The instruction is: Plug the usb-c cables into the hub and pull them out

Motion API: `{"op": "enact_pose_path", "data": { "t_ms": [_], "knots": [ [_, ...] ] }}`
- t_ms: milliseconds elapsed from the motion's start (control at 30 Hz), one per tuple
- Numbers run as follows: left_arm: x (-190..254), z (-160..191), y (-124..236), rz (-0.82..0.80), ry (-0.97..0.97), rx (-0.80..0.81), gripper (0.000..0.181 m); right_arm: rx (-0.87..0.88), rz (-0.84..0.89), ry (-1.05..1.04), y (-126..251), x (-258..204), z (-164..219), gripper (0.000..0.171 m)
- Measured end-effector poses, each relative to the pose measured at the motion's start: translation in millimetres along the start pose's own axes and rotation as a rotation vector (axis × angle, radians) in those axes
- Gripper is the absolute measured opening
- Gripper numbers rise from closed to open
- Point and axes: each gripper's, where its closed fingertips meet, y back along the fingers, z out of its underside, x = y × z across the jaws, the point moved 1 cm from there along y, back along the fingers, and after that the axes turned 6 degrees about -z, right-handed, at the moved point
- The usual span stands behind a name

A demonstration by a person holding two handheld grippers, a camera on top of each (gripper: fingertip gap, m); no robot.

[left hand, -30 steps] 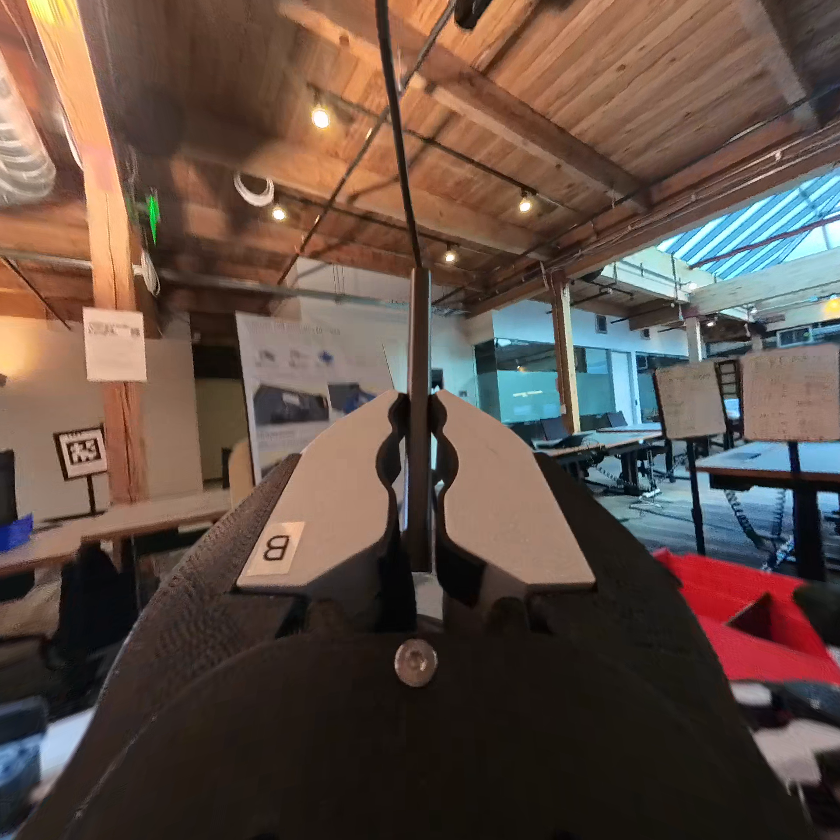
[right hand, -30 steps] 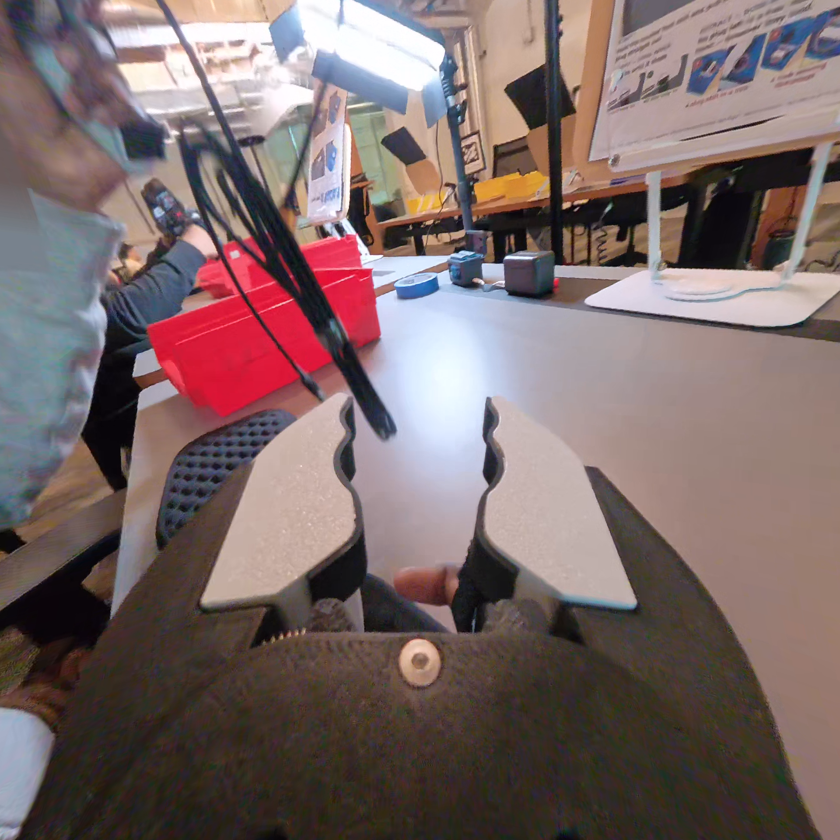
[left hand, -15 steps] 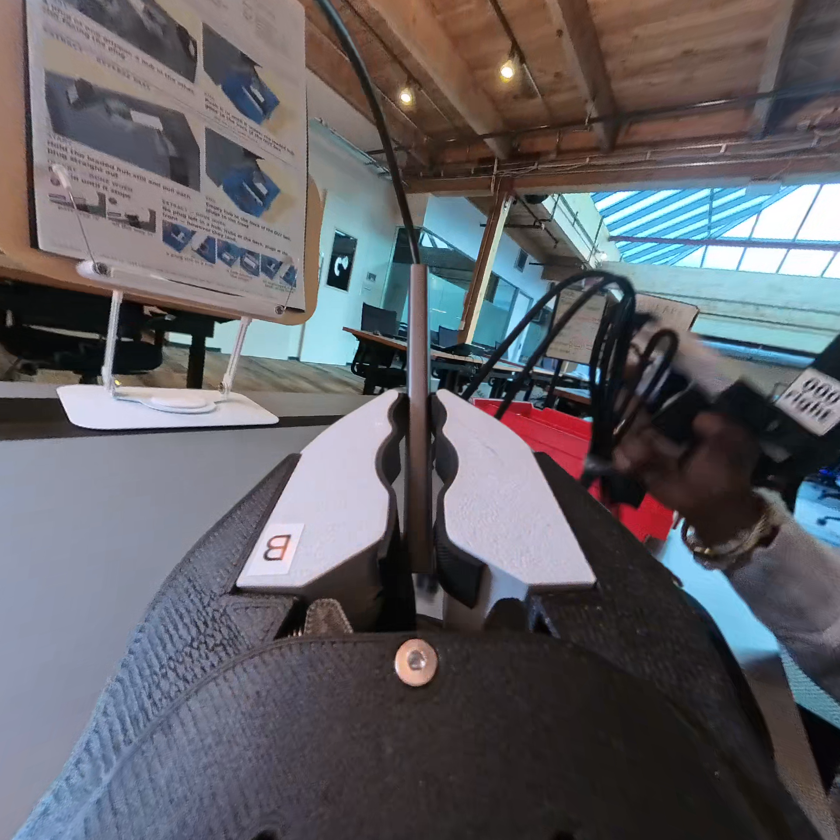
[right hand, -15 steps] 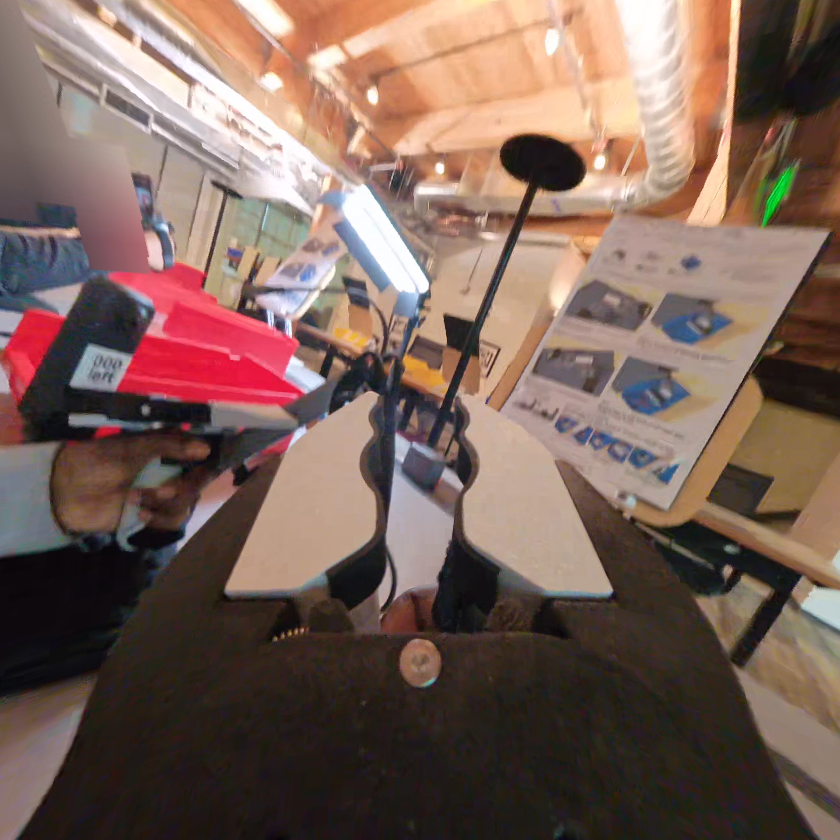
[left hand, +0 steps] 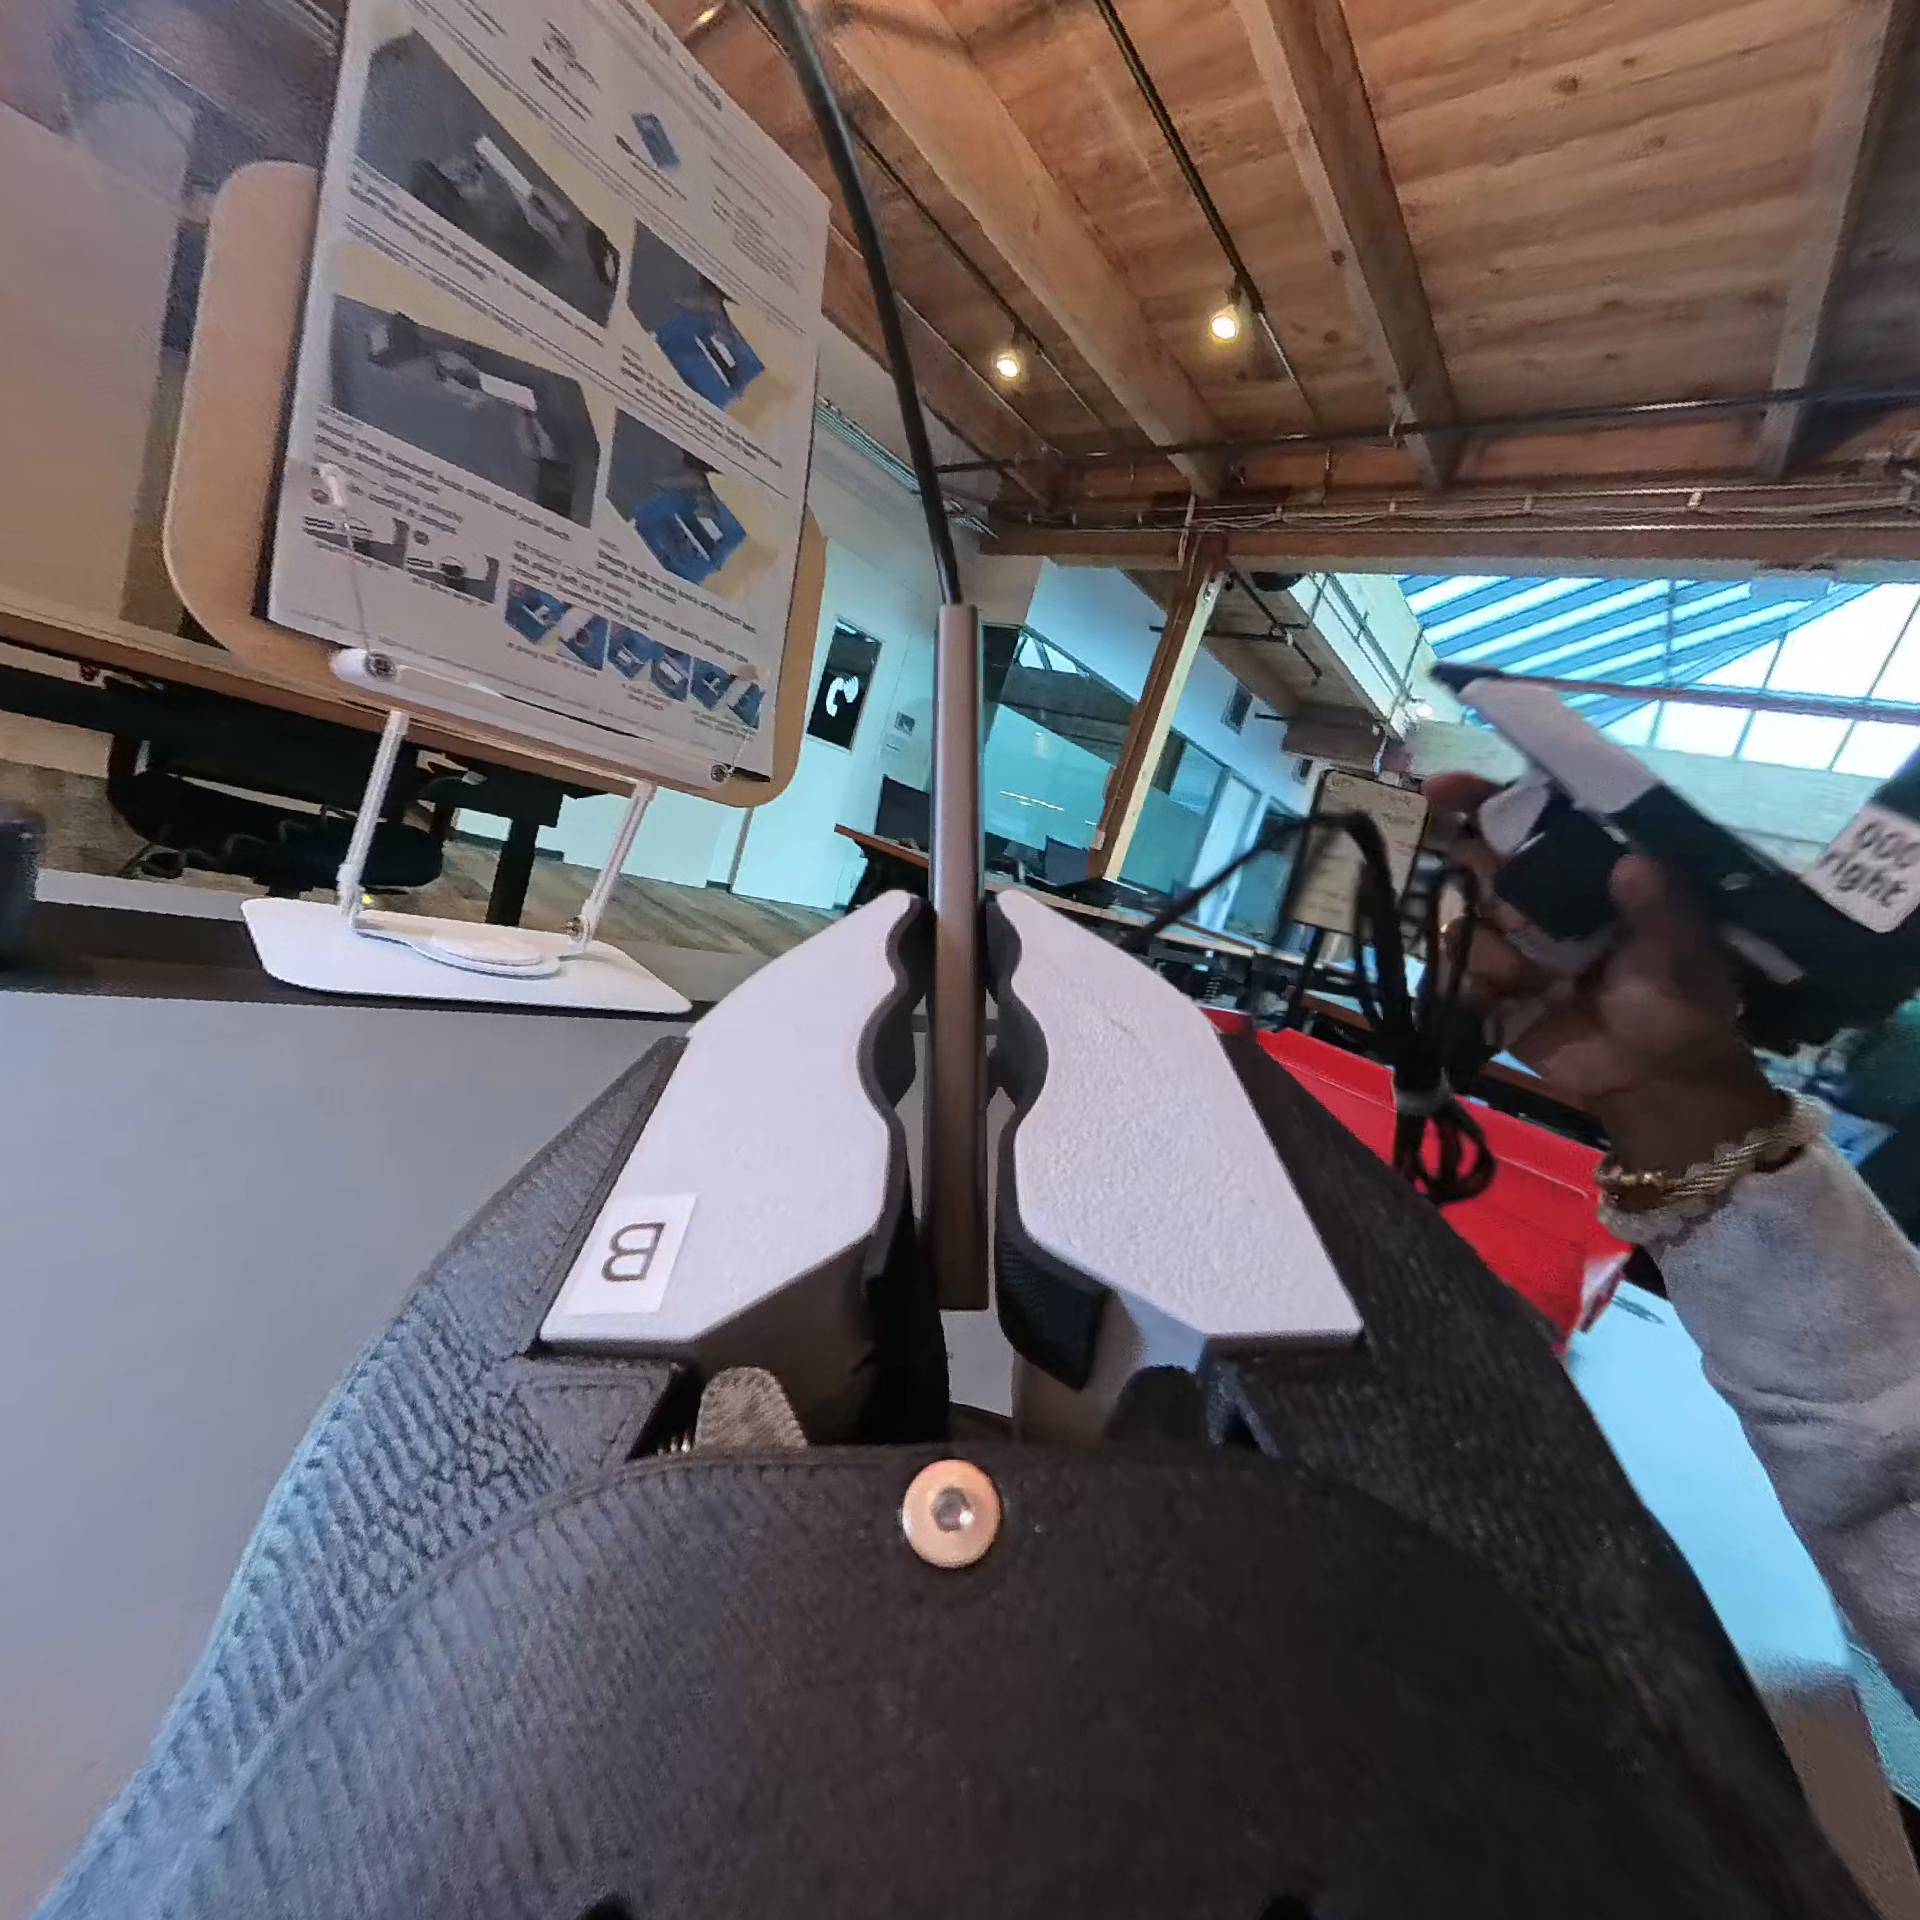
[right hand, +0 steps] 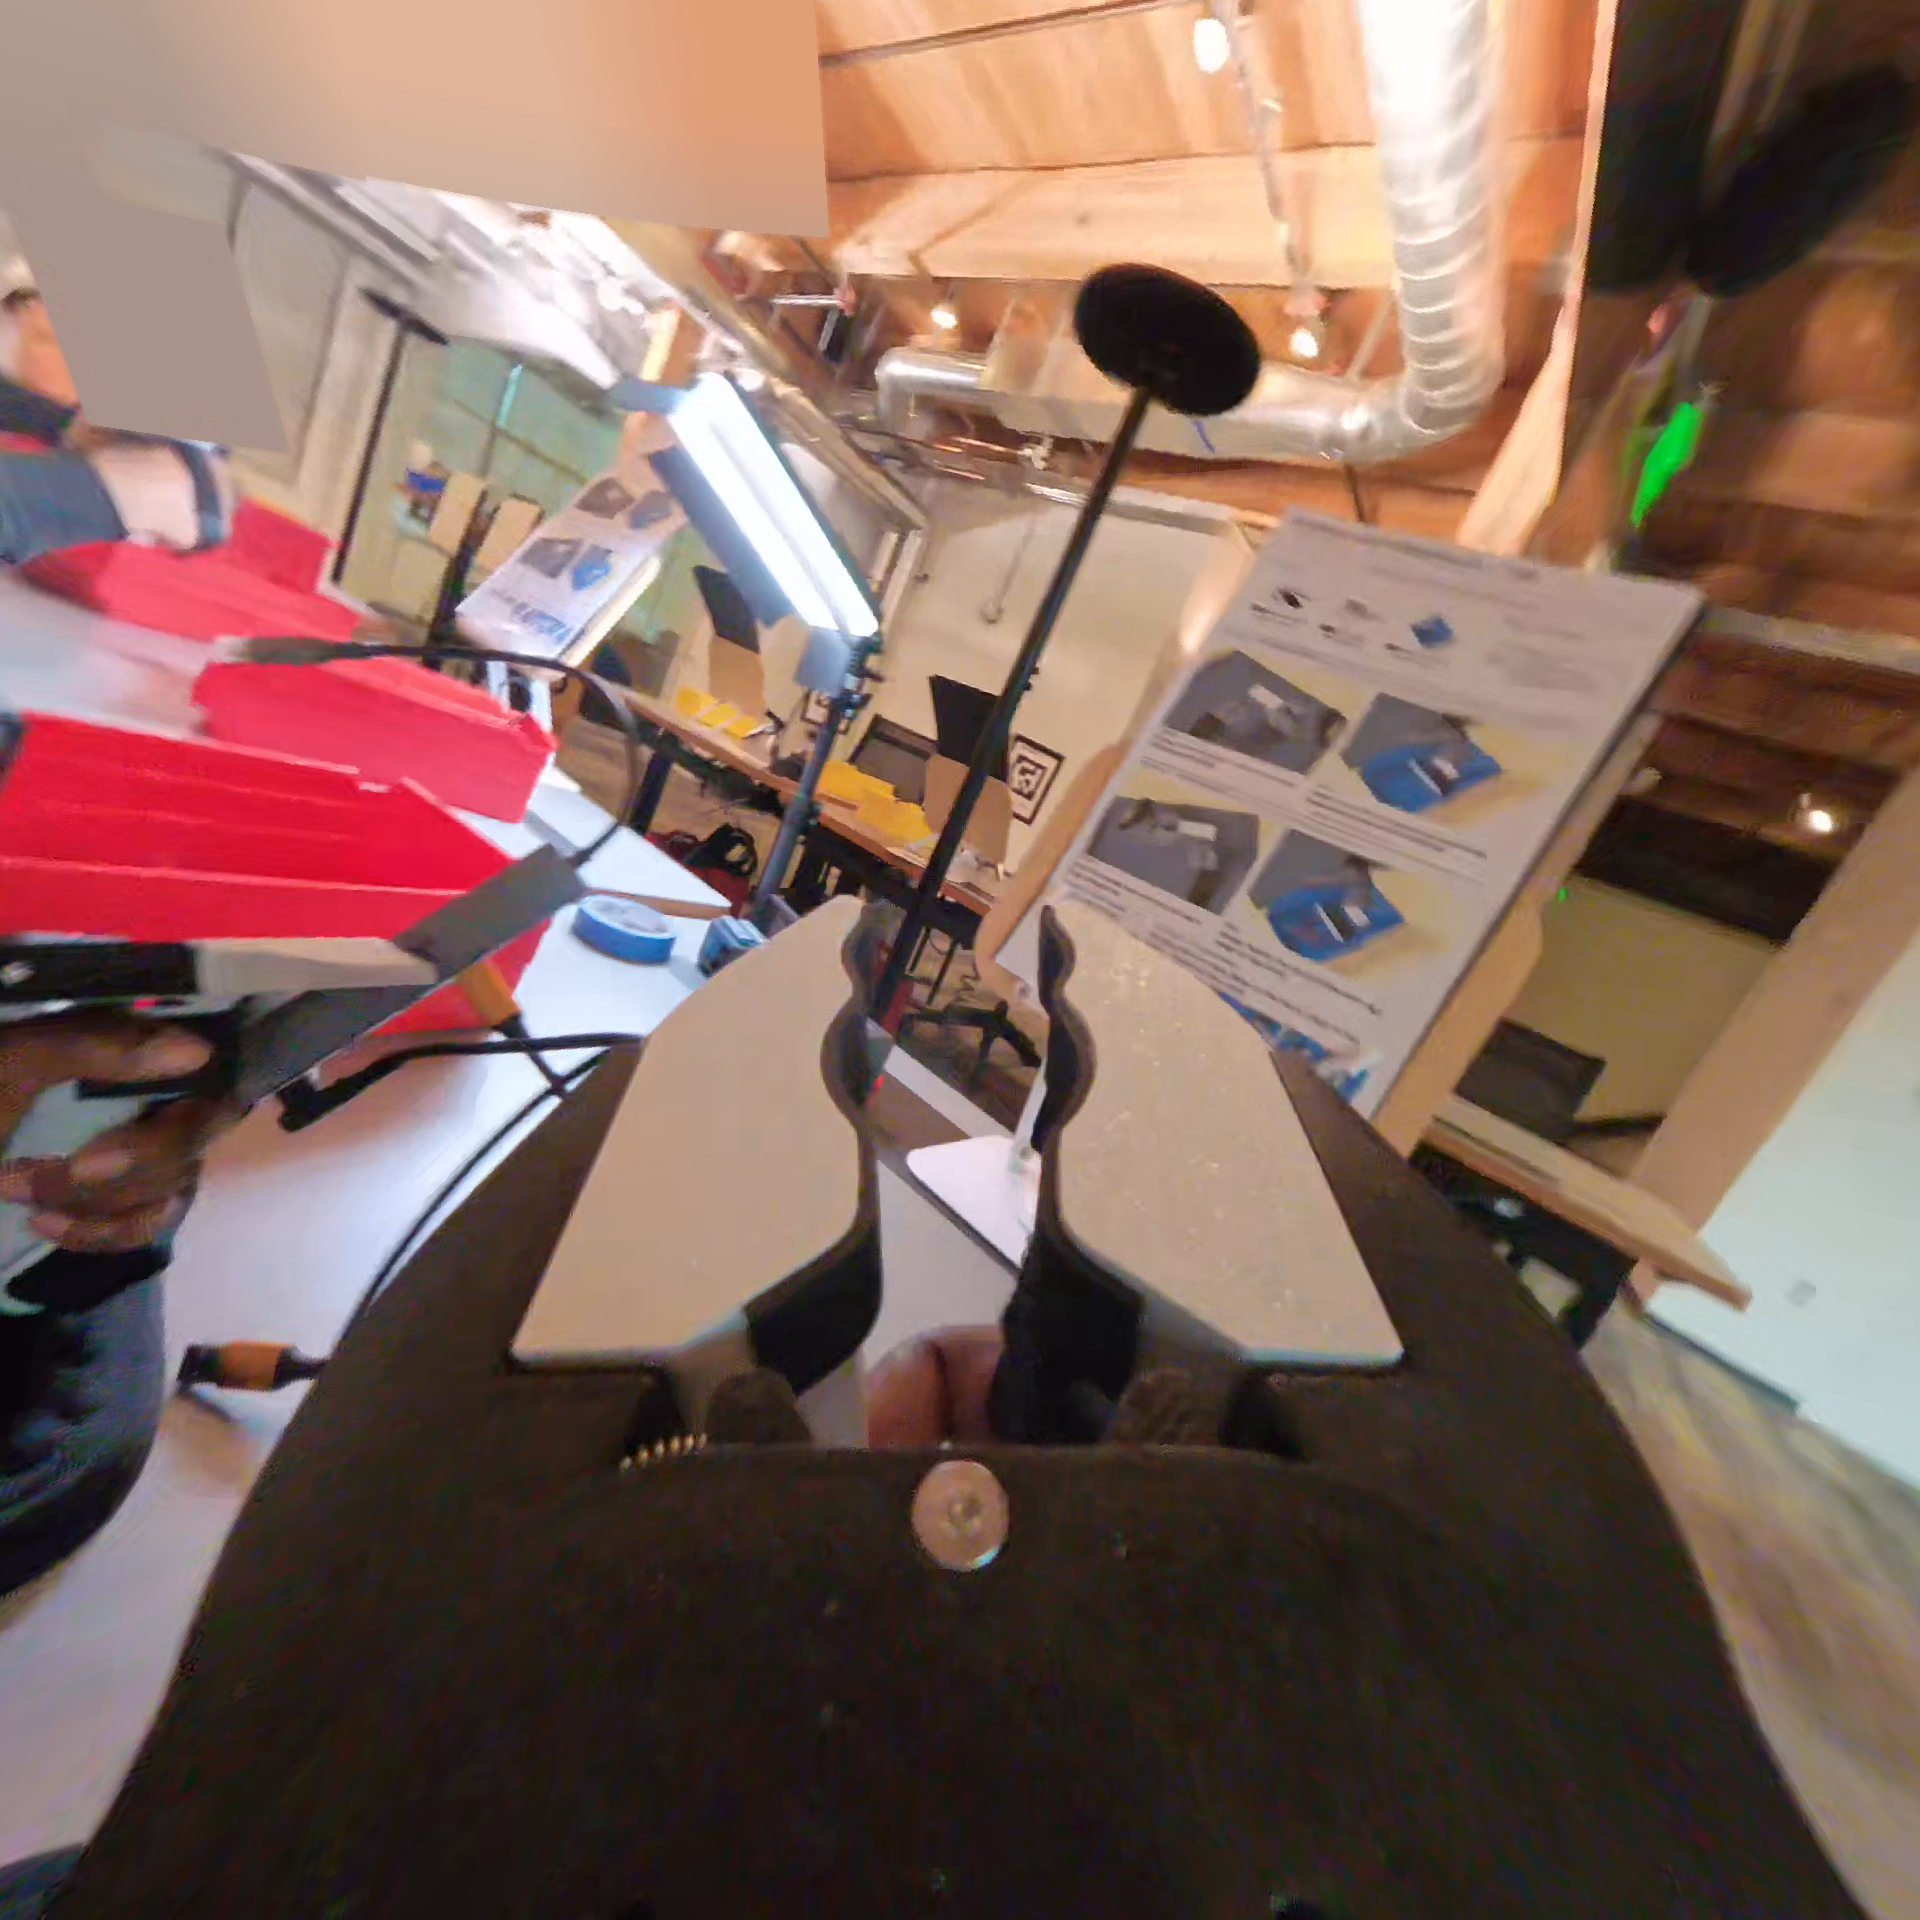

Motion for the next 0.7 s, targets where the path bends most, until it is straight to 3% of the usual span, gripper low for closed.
{"op": "enact_pose_path", "data": {
  "t_ms": [133, 233, 333, 400, 433, 500, 567, 633, 700],
  "knots": [
    [-5, 0, 1, -0.099, -0.188, 0.001, 0.011, 0.211, 0.035, -0.521, 43, 51, 18, 0.034],
    [-5, 2, 0, -0.117, -0.22, -0.008, 0.011, 0.442, 0.207, -0.764, 104, 98, 15, 0.033],
    [4, 11, -5, -0.076, -0.236, -0.048, 0.011, 0.585, 0.307, -0.777, 158, 118, -4, 0.035],
    [-8, 7, -4, -0.176, -0.249, -0.026, 0.01, 0.668, 0.445, -0.727, 199, 132, -17, 0.033],
    [-15, 2, -1, -0.188, -0.208, -0.009, 0.01, 0.752, 0.534, -0.722, 227, 141, -23, 0.029],
    [-18, -3, 3, -0.156, -0.122, 0.008, 0.01, 0.89, 0.513, -0.669, 265, 140, -47, 0.017],
    [-7, -2, 1, -0.087, -0.097, 0.016, 0.01, 0.689, 0.447, -0.603, 250, 125, -55, 0.018],
    [2, 5, -4, -0.046, -0.099, -0.016, 0.011, 0.408, 0.387, -0.474, 206, 99, -51, 0.024],
    [7, 9, -5, -0.024, -0.124, -0.038, 0.011, 0.245, 0.255, -0.35, 154, 62, -53, 0.024]
  ]
}}
